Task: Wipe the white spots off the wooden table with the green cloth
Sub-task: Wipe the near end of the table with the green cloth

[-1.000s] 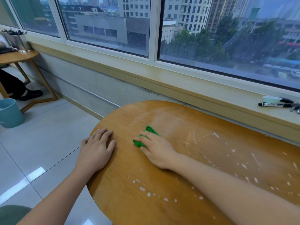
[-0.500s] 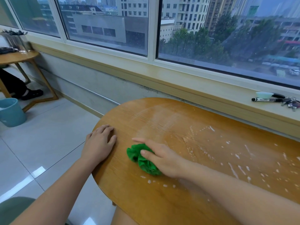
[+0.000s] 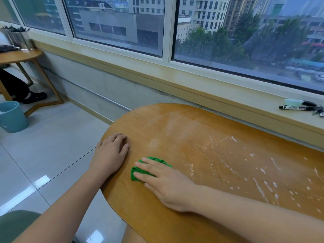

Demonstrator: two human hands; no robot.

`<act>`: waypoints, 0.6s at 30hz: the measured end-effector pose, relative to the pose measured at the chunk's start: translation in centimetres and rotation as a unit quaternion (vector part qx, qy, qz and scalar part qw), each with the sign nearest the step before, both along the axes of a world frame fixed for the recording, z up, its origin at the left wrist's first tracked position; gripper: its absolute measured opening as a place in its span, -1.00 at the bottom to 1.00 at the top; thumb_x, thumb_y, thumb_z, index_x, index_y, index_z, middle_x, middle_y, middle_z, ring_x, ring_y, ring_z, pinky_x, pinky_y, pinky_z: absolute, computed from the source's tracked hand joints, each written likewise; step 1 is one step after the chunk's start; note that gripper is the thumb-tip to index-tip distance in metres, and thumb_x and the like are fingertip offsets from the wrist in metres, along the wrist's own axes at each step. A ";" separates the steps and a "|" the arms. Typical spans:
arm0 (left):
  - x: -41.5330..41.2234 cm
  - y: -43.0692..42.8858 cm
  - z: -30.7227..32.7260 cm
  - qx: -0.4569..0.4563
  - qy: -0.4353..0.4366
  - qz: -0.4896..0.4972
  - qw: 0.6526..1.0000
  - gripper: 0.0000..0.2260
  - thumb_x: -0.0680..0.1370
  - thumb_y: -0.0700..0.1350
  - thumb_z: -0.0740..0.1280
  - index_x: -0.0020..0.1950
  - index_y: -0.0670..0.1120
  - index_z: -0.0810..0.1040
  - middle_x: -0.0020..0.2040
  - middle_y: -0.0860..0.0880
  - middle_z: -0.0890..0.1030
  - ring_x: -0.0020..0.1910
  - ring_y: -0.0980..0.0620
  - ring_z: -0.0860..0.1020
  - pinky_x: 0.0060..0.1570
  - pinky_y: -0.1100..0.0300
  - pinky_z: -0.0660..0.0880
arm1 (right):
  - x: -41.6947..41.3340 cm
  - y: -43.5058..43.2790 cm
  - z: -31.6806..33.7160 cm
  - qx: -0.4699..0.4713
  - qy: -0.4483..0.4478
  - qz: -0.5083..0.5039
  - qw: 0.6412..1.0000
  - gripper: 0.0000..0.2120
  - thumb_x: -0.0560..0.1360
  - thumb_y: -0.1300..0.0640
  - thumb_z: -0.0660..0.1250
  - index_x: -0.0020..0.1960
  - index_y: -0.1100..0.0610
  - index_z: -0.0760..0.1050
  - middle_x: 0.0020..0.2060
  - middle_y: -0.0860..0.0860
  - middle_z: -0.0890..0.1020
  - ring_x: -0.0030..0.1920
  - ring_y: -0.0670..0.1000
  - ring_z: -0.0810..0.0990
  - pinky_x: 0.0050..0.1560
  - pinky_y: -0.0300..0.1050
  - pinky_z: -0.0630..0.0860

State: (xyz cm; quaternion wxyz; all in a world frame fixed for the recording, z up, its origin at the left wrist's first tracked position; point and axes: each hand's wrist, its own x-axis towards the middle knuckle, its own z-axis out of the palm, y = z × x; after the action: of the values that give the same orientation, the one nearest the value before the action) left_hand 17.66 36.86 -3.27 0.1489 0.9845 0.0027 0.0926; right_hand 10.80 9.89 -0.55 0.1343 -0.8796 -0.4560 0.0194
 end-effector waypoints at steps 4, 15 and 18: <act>0.2 0.2 -0.5 0.001 -0.011 0.002 1.000 -0.54 0.69 0.21 0.12 0.52 0.08 0.47 0.52 0.07 0.48 0.46 -0.03 0.45 0.44 -0.15 0.34 | 4.9 1.8 -0.9 0.002 0.011 0.025 1.000 -0.56 0.78 0.08 0.14 0.65 0.00 0.37 0.71 -0.04 0.22 0.72 -0.01 0.04 0.68 -0.03 -0.01; 0.0 0.0 -0.8 0.007 -0.012 0.009 1.000 -0.51 0.71 0.25 0.03 0.59 0.13 0.39 0.57 0.13 0.40 0.51 0.04 0.38 0.51 -0.09 0.27 | 26.4 -5.6 0.8 -0.016 0.033 -0.300 0.953 -0.56 0.78 -0.01 0.09 0.64 -0.20 0.34 0.72 -0.09 0.17 0.69 0.08 0.14 0.59 0.18 0.25; 0.0 0.0 -0.7 0.010 -0.009 0.008 1.000 -0.51 0.71 0.25 0.03 0.59 0.13 0.38 0.58 0.12 0.39 0.52 0.03 0.37 0.52 -0.11 0.27 | 28.3 -11.2 0.0 0.010 0.037 -0.376 0.926 -0.57 0.78 -0.02 0.07 0.61 -0.19 0.38 0.71 -0.06 0.19 0.68 0.12 0.17 0.58 0.19 0.28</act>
State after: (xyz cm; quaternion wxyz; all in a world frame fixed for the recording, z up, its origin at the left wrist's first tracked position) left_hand 17.68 36.85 -3.98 0.1383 0.9850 0.0080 0.1025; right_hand 39.13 -1.33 -0.51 0.1572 -0.9838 -0.0865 -0.0040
